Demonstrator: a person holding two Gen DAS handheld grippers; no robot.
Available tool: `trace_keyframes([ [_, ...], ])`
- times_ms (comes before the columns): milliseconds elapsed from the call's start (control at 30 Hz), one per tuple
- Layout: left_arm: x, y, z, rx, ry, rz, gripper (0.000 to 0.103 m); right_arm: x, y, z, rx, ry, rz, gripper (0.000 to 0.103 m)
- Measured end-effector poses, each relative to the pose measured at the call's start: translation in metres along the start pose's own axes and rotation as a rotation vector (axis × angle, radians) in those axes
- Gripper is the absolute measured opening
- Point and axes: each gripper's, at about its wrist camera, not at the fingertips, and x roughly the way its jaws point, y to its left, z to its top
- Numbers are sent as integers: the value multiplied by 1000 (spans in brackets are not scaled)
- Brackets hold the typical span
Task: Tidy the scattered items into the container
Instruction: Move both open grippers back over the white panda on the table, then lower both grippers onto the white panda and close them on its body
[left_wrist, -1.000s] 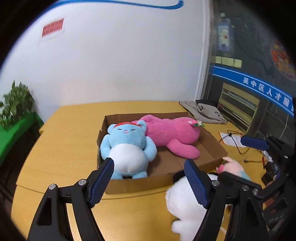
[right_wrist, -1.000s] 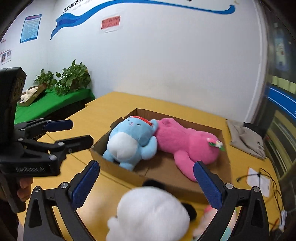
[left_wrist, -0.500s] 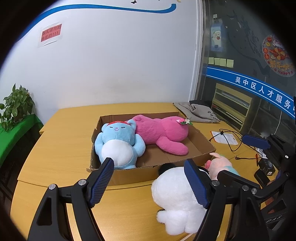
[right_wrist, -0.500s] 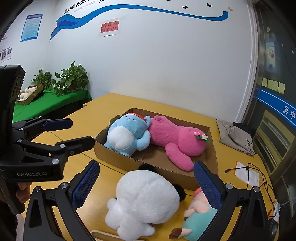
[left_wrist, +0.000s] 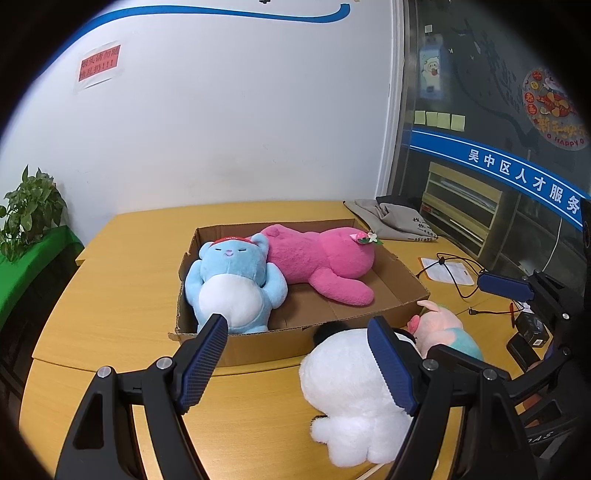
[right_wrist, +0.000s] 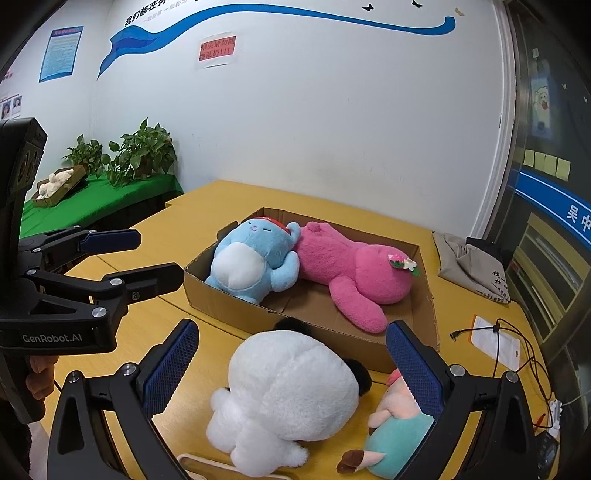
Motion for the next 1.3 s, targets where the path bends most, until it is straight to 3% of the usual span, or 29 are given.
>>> trace_keyframes([
  [500, 14, -2, -1, -3, 31, -23, 78, 12, -6, -9, 19, 30, 12, 103],
  [700, 27, -4, -4, -12, 59, -81, 78, 20, -9, -20, 19, 38, 49, 103],
  [933, 64, 0, -19, -40, 181, -204, 78, 41, -29, -66, 132, 96, 158, 103],
  [1067, 92, -5, -30, -46, 251, -297, 78, 60, -23, -88, 90, 146, 168, 103],
  [1167, 120, -7, -39, -52, 313, -307, 78, 76, -14, -94, 72, 166, 198, 103],
  [1233, 138, -5, -46, -81, 356, -342, 78, 89, -12, -97, 65, 177, 167, 103],
  [1300, 150, -1, -50, -133, 373, -429, 78, 102, -13, -99, 61, 182, 94, 103],
])
